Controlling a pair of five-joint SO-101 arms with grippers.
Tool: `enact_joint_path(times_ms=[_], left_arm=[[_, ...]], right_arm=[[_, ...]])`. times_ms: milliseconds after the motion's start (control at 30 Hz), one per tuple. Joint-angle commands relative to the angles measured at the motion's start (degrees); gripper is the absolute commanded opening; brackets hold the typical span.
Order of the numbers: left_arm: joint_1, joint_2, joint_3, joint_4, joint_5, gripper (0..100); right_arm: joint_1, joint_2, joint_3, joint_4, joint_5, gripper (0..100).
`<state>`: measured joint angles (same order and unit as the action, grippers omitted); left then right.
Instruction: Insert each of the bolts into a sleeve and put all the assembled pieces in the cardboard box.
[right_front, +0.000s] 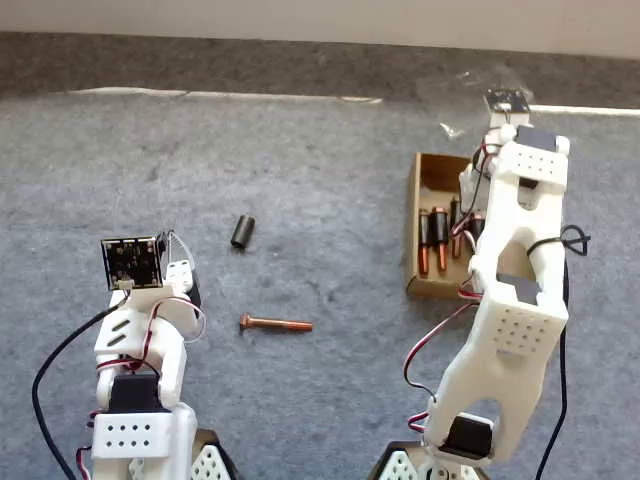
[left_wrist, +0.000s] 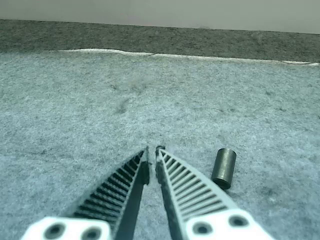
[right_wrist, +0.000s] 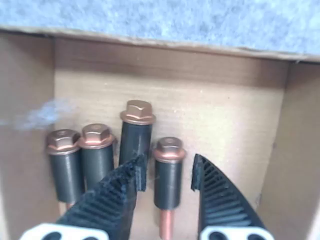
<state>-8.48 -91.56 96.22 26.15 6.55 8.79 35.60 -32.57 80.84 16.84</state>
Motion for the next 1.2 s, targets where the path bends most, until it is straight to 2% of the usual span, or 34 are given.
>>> enact_joint_path(times_ms=[0, 167, 400, 633, 867, 933, 1067, 1167], left_arm=[[-0.7, 0.1, 1.5, -1.4, -0.5, 4], [-0.7, 0.1, 1.5, -1.4, -0.5, 4], [-0.7, 0.1, 1.5, -1.4, -0.5, 4], [-0.7, 0.1, 1.5, -1.4, -0.5, 4], [-3.3, 0.1, 1.5, -1.6, -0.5, 4], [-3.5, 0.1, 1.5, -1.6, -0.5, 4], [-3.5, 0.1, 1.5, -1.7, -0.5, 4], [-3.5, 0.1, 1.5, -1.4, -0.5, 4]], right_arm=[[-2.9, -1.9, -10.2, 8.1, 0.6, 12.5], [-7.3, -1.7, -25.3, 19.6, 0.6, 12.4], [-11.4, -1.9, -37.0, 20.2, 0.6, 12.4], [-16.0, -6.5, -35.4, 20.3, 0.5, 12.4], [-23.5, -16.0, -21.3, 20.2, 0.3, 12.4], [-26.4, -17.3, -16.7, 20.0, -3.0, 12.4], [-32.7, -17.6, -10.4, 20.0, -16.7, 12.4], [-37.0, -17.6, -9.5, 20.0, -23.7, 12.4]])
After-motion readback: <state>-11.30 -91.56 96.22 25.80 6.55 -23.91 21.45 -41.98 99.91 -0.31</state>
